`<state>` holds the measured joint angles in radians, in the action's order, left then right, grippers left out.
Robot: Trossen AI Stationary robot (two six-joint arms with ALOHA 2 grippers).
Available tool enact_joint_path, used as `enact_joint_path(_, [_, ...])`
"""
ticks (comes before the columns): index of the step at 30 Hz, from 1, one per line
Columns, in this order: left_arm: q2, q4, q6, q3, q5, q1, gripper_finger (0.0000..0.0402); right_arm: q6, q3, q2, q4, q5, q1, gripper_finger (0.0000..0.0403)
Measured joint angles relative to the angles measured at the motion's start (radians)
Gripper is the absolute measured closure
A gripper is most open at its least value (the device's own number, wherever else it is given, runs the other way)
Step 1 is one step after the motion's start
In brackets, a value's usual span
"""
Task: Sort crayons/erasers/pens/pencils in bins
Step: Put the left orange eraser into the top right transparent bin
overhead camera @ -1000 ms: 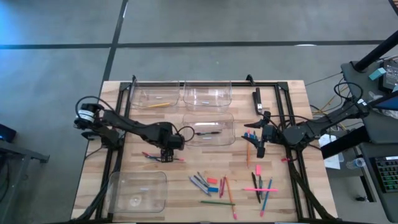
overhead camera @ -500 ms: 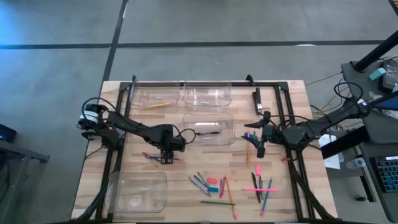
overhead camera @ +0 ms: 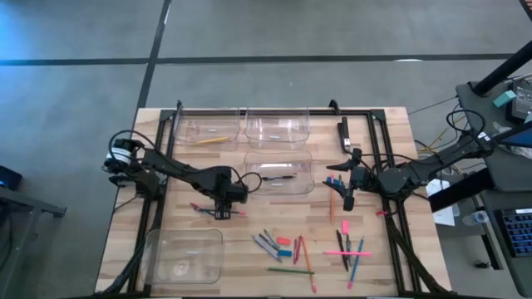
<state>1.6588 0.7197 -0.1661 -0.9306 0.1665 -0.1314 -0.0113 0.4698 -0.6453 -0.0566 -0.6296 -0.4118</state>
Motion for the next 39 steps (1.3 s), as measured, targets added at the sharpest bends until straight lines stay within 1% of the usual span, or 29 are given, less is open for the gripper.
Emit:
enact_joint_path(6, [-0.002, -0.001, 0.0, 0.0, -0.001, -0.001, 0.0315, 0.0, 0.0, 0.0, 0.0, 0.0, 0.0, 0.0184])
enact_joint_path(12, [-0.01, 0.01, 0.003, -0.012, 0.026, 0.001, 0.0352, 0.0, 0.0, 0.0, 0.0, 0.0, 0.0, 0.0184])
enact_joint_path(17, [-0.023, 0.018, 0.025, -0.035, 0.032, 0.003, 0.0359, 0.0, 0.0, 0.0, 0.0, 0.0, 0.0, 0.0184])
enact_joint_path(24, [-0.09, 0.165, 0.023, -0.078, 0.088, 0.006, 0.0361, 0.0, -0.001, 0.0, 0.0, 0.0, 0.0, 0.0184])
enact_joint_path(27, [-0.139, 0.211, 0.023, -0.101, 0.131, 0.006, 0.0361, -0.004, -0.001, 0.0, 0.0, 0.0, 0.0, 0.0184])
enact_joint_path(31, [-0.214, 0.26, 0.042, -0.145, 0.245, 0.017, 0.0362, -0.006, -0.001, 0.0, -0.001, -0.001, 0.0, 0.0184])
enact_joint_path(33, [-0.252, 0.25, 0.077, -0.169, 0.316, 0.035, 0.0362, -0.007, -0.001, 0.0, -0.001, -0.001, 0.0, 0.0184])
enact_joint_path(36, [-0.3, 0.163, 0.158, -0.199, 0.41, 0.081, 0.0362, -0.007, -0.001, 0.0, -0.008, -0.002, 0.0, 0.0184])
enact_joint_path(39, [-0.335, -0.038, 0.317, -0.2, 0.401, 0.154, 0.0362, -0.007, -0.001, 0.0, -0.009, -0.002, 0.0, 0.0184])
